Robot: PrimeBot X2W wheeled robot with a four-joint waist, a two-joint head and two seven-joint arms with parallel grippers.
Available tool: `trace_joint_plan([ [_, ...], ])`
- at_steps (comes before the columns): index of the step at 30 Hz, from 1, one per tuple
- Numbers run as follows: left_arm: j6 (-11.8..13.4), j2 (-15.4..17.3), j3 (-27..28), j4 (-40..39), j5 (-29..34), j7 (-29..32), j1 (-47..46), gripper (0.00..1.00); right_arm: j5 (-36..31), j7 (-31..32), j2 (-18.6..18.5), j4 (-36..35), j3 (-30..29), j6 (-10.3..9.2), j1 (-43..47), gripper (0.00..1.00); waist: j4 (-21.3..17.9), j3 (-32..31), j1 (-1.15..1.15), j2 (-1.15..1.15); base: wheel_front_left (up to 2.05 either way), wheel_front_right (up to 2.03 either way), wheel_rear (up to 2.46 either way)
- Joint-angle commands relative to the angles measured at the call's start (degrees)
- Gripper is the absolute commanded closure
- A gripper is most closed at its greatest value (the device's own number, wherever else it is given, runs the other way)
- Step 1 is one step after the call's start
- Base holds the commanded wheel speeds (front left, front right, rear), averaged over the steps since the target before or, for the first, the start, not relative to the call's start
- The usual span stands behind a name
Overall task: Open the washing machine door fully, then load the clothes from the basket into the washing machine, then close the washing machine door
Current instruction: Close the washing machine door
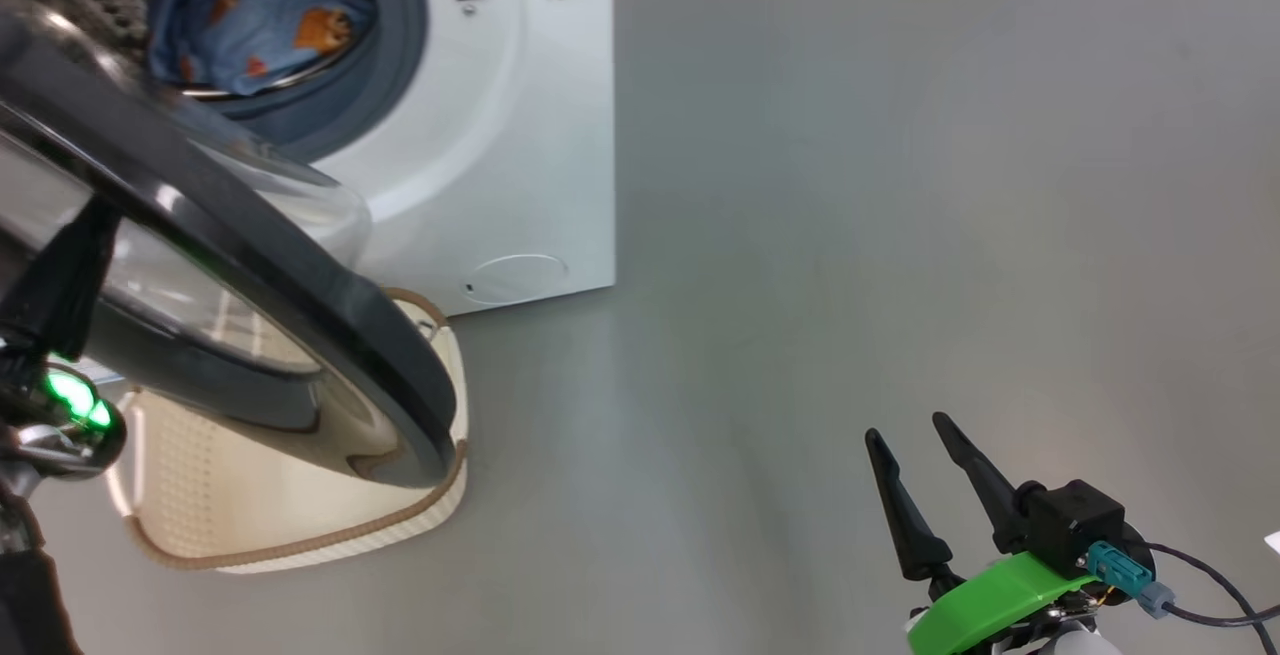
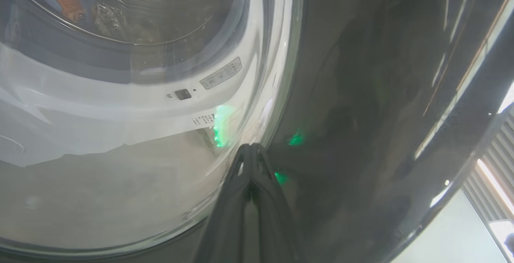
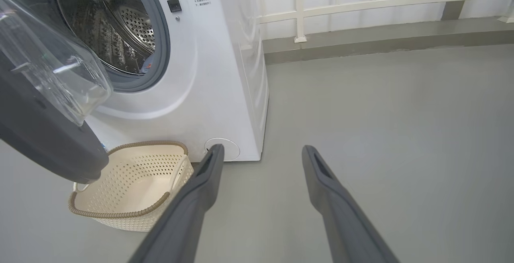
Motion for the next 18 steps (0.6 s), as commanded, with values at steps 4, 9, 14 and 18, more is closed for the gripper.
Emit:
trace_joint_plan([
  [4, -0.9, 2.8, 1.1, 0.8, 1.4, -1.8, -3.5, 1.0, 0.4, -0.7, 0.3, -1.7, 1.2, 0.09, -1.9, 0.0, -3.1, 1.6, 0.0, 0.0, 0.0, 0.0, 0.0],
  [9, -1.1, 3.5, 1.3, 2.6, 2.0, -3.6, -5.0, 1.0, 0.4, -0.7, 0.5, -1.9, 1.1, 0.09, -2.1, 0.0, -4.4, 2.1, 0.0, 0.0, 0.0, 0.0, 0.0],
  [14, -1.2, 4.0, 1.4, 3.6, 3.0, -5.8, -5.3, 1.0, 0.4, -0.7, 0.6, -2.2, 0.8, 0.09, -1.8, 0.0, -4.7, 2.1, 0.0, 0.0, 0.0, 0.0, 0.0],
  [18, -1.2, 4.1, 1.0, 3.5, 3.5, -7.4, -4.9, 1.0, 0.3, -0.7, 0.7, -2.1, 0.7, 0.09, -1.8, 0.0, -4.4, 2.1, 0.0, 0.0, 0.0, 0.0, 0.0],
])
